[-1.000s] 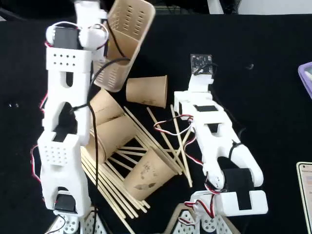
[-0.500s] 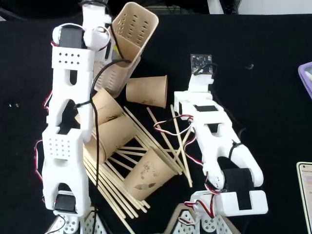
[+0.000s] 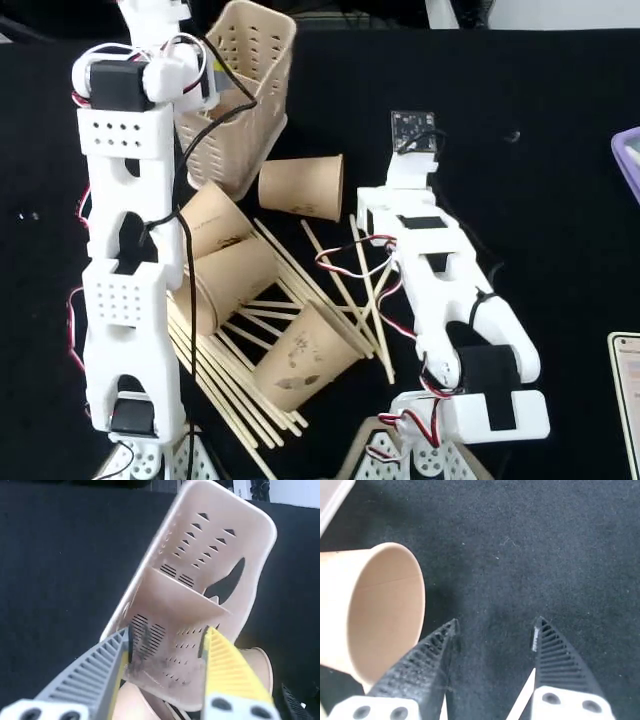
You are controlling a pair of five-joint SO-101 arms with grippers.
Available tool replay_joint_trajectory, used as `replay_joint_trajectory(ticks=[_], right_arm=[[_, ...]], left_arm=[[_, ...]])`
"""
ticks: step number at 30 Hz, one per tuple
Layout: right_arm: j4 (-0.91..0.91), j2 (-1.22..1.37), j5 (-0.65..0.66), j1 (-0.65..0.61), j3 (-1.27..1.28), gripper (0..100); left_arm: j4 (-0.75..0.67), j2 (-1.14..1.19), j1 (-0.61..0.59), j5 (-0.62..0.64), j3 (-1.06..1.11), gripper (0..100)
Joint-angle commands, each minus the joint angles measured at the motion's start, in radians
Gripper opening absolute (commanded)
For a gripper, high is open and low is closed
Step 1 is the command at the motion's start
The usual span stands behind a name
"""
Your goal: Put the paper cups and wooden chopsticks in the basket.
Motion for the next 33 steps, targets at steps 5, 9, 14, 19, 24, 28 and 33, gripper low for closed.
replay_joint_trajectory(ticks=[5, 9, 14, 19, 24, 28, 33], right_arm=[[-0.018, -0.007, 0.011, -0.009, -0.051, 24.0], [-0.018, -0.007, 0.011, -0.009, -0.051, 24.0], [-0.020, -0.007, 0.011, -0.011, -0.051, 24.0], [-0.021, -0.001, 0.011, -0.011, -0.051, 24.0], [-0.020, 0.001, 0.011, -0.011, -0.051, 24.0], [-0.020, 0.001, 0.011, -0.011, -0.051, 24.0], [-0.021, 0.001, 0.011, -0.011, -0.051, 24.0]], left_arm=[[0.006, -0.072, -0.071, 0.101, 0.010, 27], [0.006, -0.181, -0.124, 0.110, 0.096, 27], [0.006, -0.420, -0.134, 0.110, 0.437, 27], [-0.155, -0.537, -0.127, 0.135, 0.802, 27], [-0.338, -0.531, -0.111, 0.252, 0.949, 27], [-0.385, -0.529, -0.077, 0.287, 1.006, 27], [-0.390, -0.539, -0.064, 0.316, 1.017, 27]])
